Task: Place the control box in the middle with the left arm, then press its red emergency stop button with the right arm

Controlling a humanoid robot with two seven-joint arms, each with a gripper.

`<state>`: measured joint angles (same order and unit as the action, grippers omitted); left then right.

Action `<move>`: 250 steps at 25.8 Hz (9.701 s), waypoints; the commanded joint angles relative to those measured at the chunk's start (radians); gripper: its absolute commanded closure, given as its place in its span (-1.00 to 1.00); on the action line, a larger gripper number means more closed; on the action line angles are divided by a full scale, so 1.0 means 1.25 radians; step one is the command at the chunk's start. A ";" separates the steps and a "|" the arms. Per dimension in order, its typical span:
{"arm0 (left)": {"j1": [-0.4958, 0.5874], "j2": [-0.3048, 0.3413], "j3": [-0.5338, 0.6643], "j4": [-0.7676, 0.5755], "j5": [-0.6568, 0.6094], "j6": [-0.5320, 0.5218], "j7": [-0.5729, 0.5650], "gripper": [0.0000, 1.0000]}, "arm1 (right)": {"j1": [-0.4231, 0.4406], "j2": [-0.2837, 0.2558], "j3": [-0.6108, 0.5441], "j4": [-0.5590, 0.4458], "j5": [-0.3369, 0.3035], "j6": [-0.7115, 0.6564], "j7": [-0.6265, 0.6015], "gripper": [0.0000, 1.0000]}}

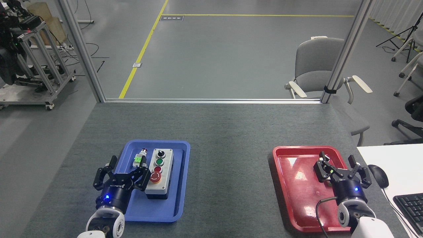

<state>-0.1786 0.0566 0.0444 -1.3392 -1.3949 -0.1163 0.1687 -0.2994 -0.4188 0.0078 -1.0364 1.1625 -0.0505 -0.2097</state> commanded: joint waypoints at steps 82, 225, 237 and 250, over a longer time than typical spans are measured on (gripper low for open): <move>0.031 -0.028 -0.120 -0.005 -0.054 0.070 -0.071 -0.96 | -0.028 0.097 0.049 -0.053 0.096 0.082 -0.009 -0.97; -0.116 -0.156 -0.584 0.260 0.116 0.392 -0.020 1.00 | -0.053 0.082 0.045 -0.054 0.095 0.077 -0.011 -0.97; -0.143 -0.156 -0.593 0.337 0.254 0.363 0.063 1.00 | -0.050 0.082 0.047 -0.054 0.096 0.077 -0.011 -0.97; -0.152 -0.155 -0.638 0.356 0.253 0.361 0.099 -0.98 | -0.050 0.082 0.047 -0.054 0.096 0.077 -0.011 -0.97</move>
<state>-0.3680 -0.1369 -0.7356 -0.8935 -1.0759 0.3391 0.2701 -0.3608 -0.3164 0.0660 -1.1044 1.2833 0.0455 -0.2235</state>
